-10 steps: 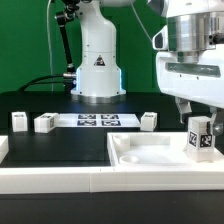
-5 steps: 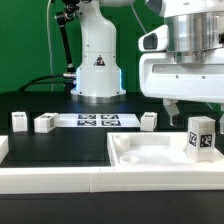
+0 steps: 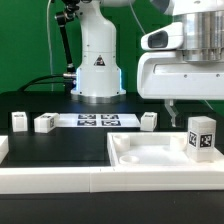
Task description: Assemble square table
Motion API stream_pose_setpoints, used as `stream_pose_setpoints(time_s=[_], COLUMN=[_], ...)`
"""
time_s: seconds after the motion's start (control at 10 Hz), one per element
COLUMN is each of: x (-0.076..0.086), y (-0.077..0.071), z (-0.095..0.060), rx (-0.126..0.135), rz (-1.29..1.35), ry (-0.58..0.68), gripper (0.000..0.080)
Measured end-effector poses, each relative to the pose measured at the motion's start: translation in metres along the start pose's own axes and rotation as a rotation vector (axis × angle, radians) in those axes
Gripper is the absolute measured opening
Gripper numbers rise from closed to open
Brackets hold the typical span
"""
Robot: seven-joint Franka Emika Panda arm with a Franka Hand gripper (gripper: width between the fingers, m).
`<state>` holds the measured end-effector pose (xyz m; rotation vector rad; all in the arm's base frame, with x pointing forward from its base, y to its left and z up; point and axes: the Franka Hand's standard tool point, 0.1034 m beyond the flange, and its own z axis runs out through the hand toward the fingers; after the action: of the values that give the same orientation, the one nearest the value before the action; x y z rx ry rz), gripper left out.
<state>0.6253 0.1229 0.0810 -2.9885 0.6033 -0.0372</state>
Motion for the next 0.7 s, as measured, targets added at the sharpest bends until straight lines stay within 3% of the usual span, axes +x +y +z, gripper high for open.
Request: stream_pose_setpoints(time_s=[0.7], x=[0.0018], y=[0.0023], z=[-0.0005], rx=[-0.002], rz=[-0.417], ry=[0.002], gripper=[0.0649])
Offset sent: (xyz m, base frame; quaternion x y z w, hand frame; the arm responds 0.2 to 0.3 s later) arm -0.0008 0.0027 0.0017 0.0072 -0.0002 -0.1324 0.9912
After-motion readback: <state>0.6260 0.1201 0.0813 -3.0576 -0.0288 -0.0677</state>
